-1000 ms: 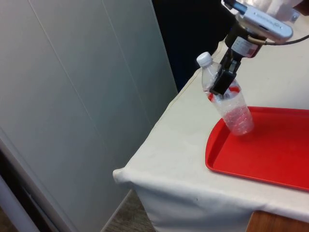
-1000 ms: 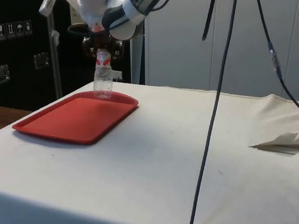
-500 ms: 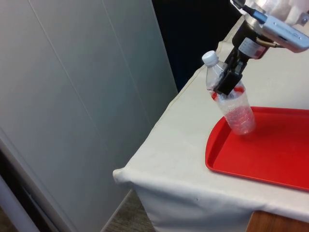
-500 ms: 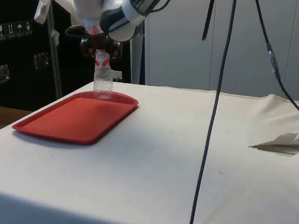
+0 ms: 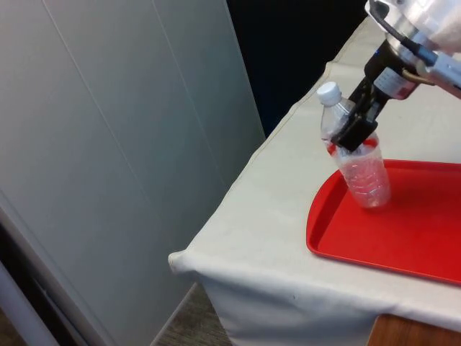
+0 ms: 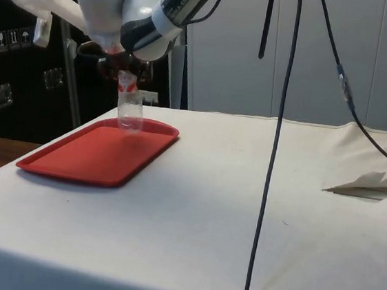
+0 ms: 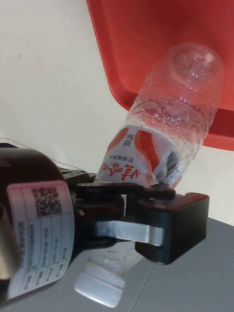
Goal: Place the bottle upright on the tray.
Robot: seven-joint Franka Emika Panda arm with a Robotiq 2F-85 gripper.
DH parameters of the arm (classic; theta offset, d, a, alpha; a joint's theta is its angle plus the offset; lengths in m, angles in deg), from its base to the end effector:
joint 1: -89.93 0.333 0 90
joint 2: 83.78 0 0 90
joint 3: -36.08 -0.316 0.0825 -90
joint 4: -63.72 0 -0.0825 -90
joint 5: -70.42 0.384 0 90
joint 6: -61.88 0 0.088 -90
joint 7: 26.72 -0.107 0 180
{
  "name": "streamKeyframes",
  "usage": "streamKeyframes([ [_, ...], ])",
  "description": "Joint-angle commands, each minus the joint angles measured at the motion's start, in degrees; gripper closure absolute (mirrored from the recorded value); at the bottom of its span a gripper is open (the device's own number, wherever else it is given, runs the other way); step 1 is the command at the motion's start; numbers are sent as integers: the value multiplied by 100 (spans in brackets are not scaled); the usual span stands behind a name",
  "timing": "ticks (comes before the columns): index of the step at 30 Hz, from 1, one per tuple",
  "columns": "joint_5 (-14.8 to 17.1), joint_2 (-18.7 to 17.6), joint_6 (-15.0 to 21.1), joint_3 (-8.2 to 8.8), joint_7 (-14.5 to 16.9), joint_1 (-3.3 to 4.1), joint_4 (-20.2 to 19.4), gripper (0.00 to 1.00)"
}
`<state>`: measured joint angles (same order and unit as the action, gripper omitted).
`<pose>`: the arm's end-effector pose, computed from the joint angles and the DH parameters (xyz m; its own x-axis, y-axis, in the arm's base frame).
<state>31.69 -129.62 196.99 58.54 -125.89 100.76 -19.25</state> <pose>0.7341 -0.0975 0.2576 0.1626 -0.6913 0.7040 -0.9702 -0.2421 -0.0137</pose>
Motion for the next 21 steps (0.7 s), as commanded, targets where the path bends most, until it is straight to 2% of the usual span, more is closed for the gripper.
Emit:
streamKeyframes([
  [1,-23,-40,-34,11,-80,34,46,100],
  [2,-23,-11,-34,-23,-34,0,17,100],
  [3,-69,-69,-109,-29,-132,34,80,100],
  [8,-201,-138,-309,-126,-281,34,189,100],
  [10,-235,-126,-361,-183,-269,0,195,100],
  [11,-252,-166,-395,-160,-338,29,235,100],
  [17,-424,-321,-710,-264,-544,29,430,100],
  [18,-418,-281,-682,-286,-487,0,390,100],
  [19,-453,-338,-751,-275,-573,29,453,100],
  [21,-498,-372,-831,-309,-625,23,498,100],
])
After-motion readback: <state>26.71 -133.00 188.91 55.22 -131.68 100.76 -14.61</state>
